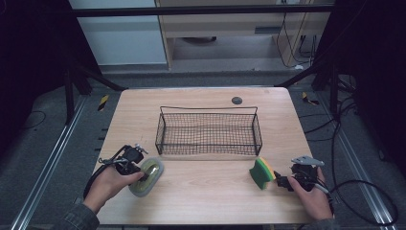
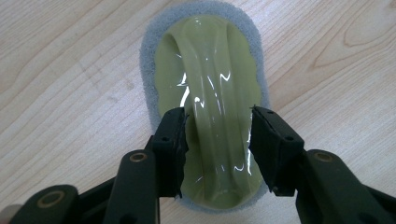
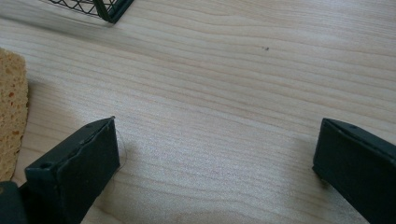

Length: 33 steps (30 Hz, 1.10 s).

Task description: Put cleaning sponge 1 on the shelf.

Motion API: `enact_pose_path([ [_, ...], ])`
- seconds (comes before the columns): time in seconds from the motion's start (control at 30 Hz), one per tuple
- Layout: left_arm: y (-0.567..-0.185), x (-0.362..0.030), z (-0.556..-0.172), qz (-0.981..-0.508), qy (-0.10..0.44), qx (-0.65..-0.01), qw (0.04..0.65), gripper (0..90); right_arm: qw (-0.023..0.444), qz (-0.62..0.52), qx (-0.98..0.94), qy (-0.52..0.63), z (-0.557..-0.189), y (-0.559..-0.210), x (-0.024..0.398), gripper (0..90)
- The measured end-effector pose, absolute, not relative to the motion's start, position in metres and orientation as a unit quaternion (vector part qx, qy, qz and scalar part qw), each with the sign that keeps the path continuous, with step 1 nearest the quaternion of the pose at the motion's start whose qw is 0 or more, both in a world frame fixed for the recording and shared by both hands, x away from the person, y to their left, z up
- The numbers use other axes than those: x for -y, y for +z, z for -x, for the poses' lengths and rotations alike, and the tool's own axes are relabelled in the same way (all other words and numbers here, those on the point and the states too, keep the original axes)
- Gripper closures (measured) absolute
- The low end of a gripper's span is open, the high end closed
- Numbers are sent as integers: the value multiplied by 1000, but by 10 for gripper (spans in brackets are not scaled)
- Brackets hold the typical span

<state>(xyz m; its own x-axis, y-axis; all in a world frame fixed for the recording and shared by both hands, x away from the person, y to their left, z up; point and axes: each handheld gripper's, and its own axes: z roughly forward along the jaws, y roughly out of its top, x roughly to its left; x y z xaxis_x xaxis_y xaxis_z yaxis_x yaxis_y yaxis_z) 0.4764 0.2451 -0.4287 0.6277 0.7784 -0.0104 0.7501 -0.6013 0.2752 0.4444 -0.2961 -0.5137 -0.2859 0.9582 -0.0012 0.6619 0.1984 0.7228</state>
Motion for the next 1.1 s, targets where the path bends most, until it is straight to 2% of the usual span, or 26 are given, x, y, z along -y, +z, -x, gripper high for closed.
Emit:
enact_pose_path([
  [0.43, -433, -243, -481, -896, 50, -426, 116, 606, 234, -549, -737, 315, -444, -514, 296, 5],
  [0.63, -434, -242, -482, -901, 46, -417, 111, 695, 235, -549, -738, 315, -445, -514, 296, 5],
  [1.1, -418, -243, -477, -933, 56, -343, 94, 704, 235, -549, -737, 315, -444, -514, 296, 5],
])
